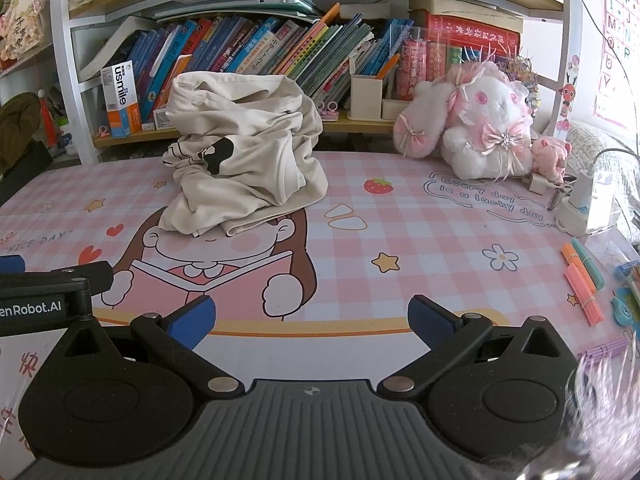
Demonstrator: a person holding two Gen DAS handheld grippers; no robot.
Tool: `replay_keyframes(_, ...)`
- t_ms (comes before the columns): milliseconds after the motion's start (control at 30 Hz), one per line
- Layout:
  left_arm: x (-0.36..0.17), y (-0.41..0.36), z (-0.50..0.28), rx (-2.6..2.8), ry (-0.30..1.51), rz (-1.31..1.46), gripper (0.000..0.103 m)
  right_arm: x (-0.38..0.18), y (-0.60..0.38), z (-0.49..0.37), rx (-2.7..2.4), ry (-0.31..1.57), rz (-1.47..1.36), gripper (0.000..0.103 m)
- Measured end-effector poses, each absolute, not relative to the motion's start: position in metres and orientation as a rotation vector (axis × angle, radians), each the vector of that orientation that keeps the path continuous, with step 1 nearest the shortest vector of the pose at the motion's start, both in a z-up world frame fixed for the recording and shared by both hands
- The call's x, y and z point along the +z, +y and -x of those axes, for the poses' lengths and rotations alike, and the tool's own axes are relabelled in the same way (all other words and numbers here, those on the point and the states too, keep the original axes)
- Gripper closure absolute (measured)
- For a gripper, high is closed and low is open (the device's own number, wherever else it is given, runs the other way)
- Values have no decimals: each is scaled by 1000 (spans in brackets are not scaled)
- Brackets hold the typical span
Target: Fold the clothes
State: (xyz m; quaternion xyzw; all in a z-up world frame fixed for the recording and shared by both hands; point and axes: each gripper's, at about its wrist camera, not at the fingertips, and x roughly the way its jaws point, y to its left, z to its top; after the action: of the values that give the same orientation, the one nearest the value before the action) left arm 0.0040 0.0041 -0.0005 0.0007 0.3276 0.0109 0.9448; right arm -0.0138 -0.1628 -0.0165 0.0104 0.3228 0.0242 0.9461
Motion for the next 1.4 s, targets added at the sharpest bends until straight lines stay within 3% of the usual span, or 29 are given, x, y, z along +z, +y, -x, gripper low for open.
replay_keyframes(1400, -2, 5, -4, 23, 678, 11, 0, -19, -159, 10, 49, 683, -17, 0)
